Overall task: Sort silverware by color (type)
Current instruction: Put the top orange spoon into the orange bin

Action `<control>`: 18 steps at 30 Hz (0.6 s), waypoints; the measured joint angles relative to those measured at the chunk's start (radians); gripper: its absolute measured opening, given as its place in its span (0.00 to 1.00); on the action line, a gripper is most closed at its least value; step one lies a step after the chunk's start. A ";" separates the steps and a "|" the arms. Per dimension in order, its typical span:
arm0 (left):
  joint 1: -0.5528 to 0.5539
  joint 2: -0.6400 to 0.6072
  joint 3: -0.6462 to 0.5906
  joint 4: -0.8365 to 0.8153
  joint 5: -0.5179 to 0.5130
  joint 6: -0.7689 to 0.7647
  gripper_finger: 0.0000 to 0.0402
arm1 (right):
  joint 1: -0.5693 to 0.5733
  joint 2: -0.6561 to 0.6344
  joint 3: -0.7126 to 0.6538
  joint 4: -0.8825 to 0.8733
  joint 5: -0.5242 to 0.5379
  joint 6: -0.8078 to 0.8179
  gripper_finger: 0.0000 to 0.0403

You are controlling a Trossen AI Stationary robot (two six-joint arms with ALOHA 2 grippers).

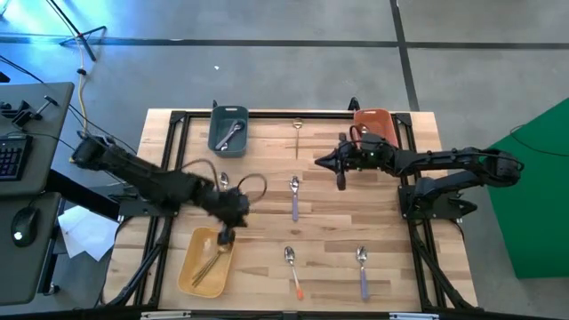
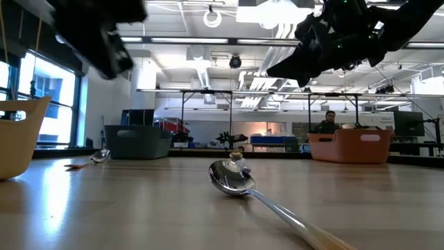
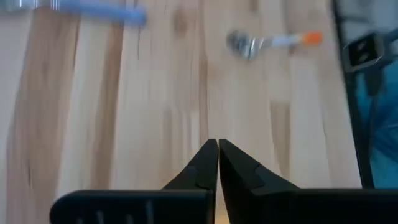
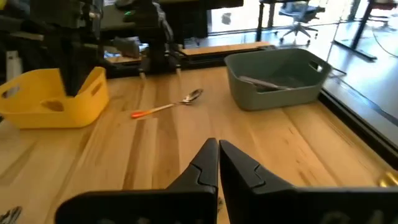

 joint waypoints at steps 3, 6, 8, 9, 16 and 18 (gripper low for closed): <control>0.122 0.012 -0.076 0.214 0.123 0.138 0.00 | 0.000 0.000 0.000 -0.019 0.026 0.033 0.00; 0.220 0.023 -0.141 0.378 0.168 0.235 0.00 | 0.012 0.000 0.001 -0.054 0.092 0.069 0.00; 0.278 0.026 -0.177 0.480 0.186 0.285 0.00 | 0.021 0.000 0.001 -0.069 0.142 0.082 0.00; 0.304 0.029 -0.192 0.524 0.188 0.304 0.00 | 0.024 0.000 0.001 -0.073 0.156 0.090 0.00; 0.480 0.061 -0.279 0.780 0.320 0.369 0.00 | 0.032 0.000 0.045 -0.203 0.207 0.216 0.00; 0.522 0.070 -0.304 0.841 0.355 0.368 0.00 | 0.046 0.000 0.073 -0.284 0.265 0.235 0.00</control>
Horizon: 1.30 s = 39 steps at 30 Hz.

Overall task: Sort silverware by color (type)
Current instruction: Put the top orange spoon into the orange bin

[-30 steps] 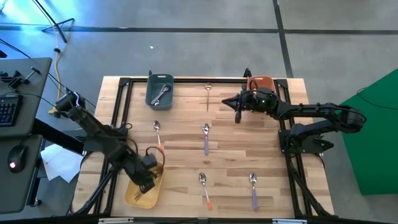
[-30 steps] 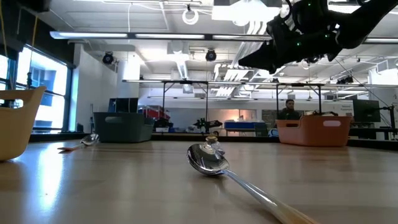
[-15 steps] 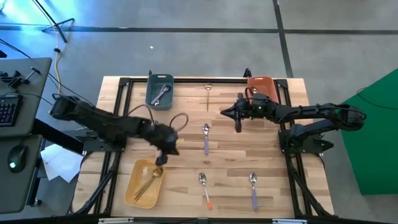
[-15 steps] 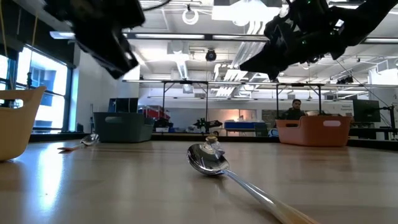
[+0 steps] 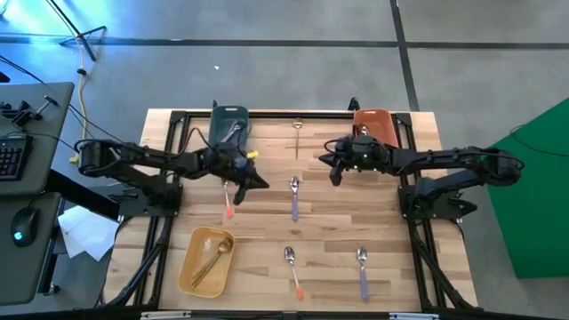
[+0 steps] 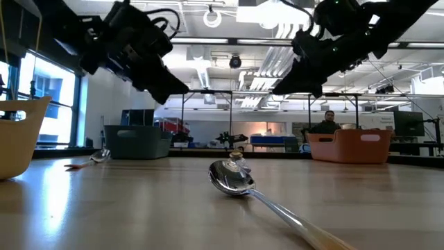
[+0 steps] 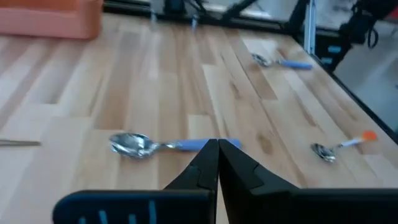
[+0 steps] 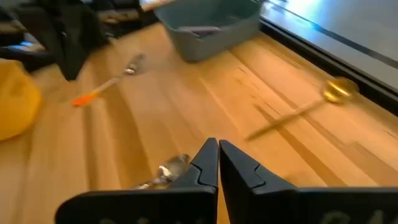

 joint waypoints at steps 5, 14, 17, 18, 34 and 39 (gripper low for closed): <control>0.091 0.015 -0.053 0.056 0.045 -0.005 0.00 | 0.055 0.000 0.059 -0.117 0.086 0.065 0.00; 0.162 0.015 -0.145 0.278 0.047 -0.077 0.00 | 0.162 0.027 0.095 -0.134 0.222 0.209 0.04; 0.173 0.015 -0.164 0.294 0.047 -0.076 0.00 | 0.182 0.067 0.122 -0.137 0.255 0.219 0.08; 0.178 0.015 -0.167 0.293 0.047 -0.077 0.00 | 0.183 0.081 0.132 -0.144 0.258 0.223 0.10; 0.260 0.015 -0.169 0.294 0.003 -0.167 0.00 | -0.114 0.210 0.205 -0.176 -0.016 -0.072 0.09; 0.260 0.015 -0.158 0.292 -0.033 -0.230 0.00 | -0.194 0.262 0.204 -0.043 -0.165 -0.197 0.02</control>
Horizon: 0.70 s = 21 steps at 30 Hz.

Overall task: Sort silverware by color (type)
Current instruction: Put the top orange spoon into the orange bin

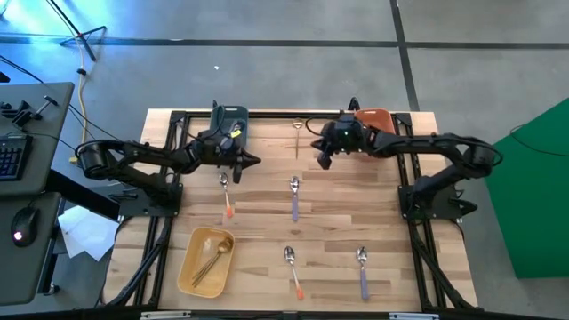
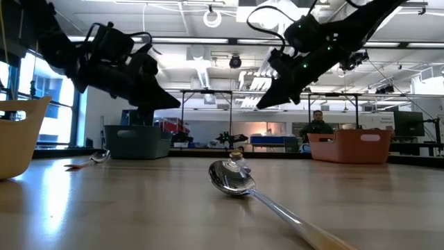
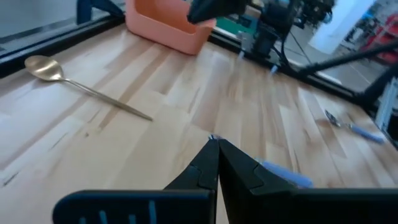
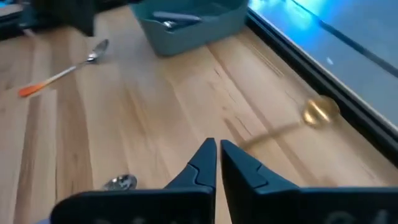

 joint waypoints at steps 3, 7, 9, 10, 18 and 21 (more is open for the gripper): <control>-0.001 0.000 0.020 -0.006 -0.020 -0.037 0.00 | -0.024 0.044 0.000 0.076 -0.081 -0.068 0.02; -0.002 -0.008 0.074 -0.088 -0.023 -0.040 0.00 | -0.060 0.122 -0.001 0.148 -0.169 -0.095 0.00; -0.008 -0.008 0.108 -0.137 -0.031 -0.034 0.00 | -0.075 0.159 -0.002 0.238 -0.205 -0.095 0.00; -0.012 -0.008 0.125 -0.159 -0.040 -0.026 0.00 | -0.079 0.176 -0.001 0.298 -0.229 -0.095 0.00; -0.024 -0.008 0.312 -0.488 -0.087 0.082 0.00 | -0.131 0.251 -0.001 0.440 -0.402 -0.140 0.00; -0.023 -0.008 0.379 -0.660 -0.155 0.110 0.00 | -0.145 0.293 -0.001 0.504 -0.441 -0.150 0.00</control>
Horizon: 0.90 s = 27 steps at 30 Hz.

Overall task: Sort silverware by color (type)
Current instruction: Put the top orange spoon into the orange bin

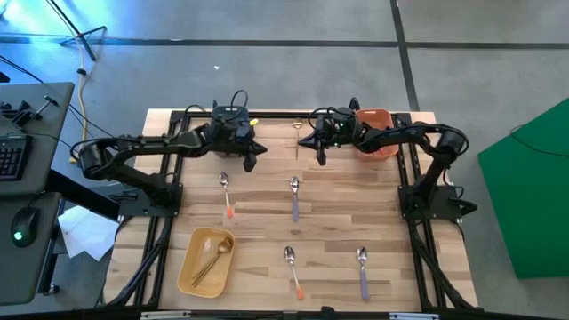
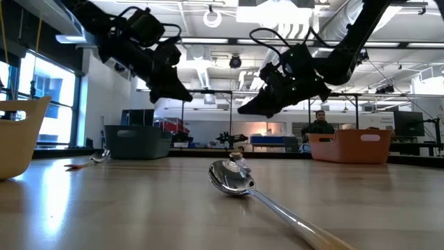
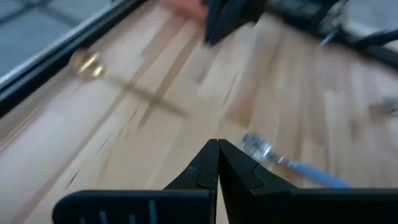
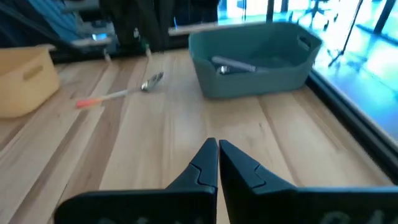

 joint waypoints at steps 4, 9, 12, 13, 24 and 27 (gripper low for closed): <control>-0.005 0.000 0.066 -0.231 -0.065 -0.043 0.00 | -0.005 0.066 0.000 0.165 -0.025 0.042 0.00; -0.062 0.000 0.116 -0.530 -0.164 -0.166 0.00 | -0.008 0.081 0.000 0.267 -0.042 0.054 0.00; -0.102 0.000 0.150 -0.708 -0.201 -0.288 0.00 | -0.018 0.066 0.000 0.310 -0.049 0.049 0.00; -0.117 0.000 0.161 -0.763 -0.205 -0.337 0.00 | -0.021 0.061 0.000 0.326 -0.049 0.053 0.00; -0.277 -0.001 0.049 -0.959 -0.188 -0.940 0.02 | -0.030 0.055 0.001 0.334 -0.071 0.082 0.00; -0.290 -0.001 -0.013 -0.842 -0.172 -1.011 0.08 | -0.030 0.055 0.001 0.334 -0.071 0.082 0.00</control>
